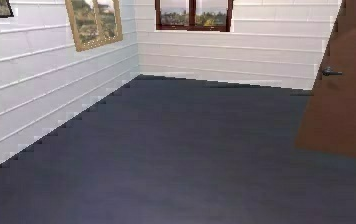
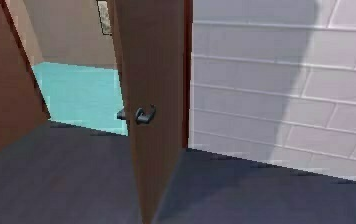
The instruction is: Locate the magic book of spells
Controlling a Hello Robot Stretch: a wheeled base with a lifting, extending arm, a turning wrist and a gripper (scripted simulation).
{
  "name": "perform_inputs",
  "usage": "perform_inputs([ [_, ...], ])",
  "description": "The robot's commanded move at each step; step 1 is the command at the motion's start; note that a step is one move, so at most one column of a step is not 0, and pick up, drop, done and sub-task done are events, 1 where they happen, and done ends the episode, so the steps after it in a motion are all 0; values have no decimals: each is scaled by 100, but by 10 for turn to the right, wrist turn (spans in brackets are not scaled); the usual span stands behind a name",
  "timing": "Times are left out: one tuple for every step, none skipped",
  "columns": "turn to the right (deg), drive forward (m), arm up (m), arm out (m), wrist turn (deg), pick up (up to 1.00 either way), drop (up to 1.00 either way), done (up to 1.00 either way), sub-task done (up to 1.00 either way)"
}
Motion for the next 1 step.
perform_inputs([
  [240, 0, 0, 0, 0, 0, 0, 0, 0],
])
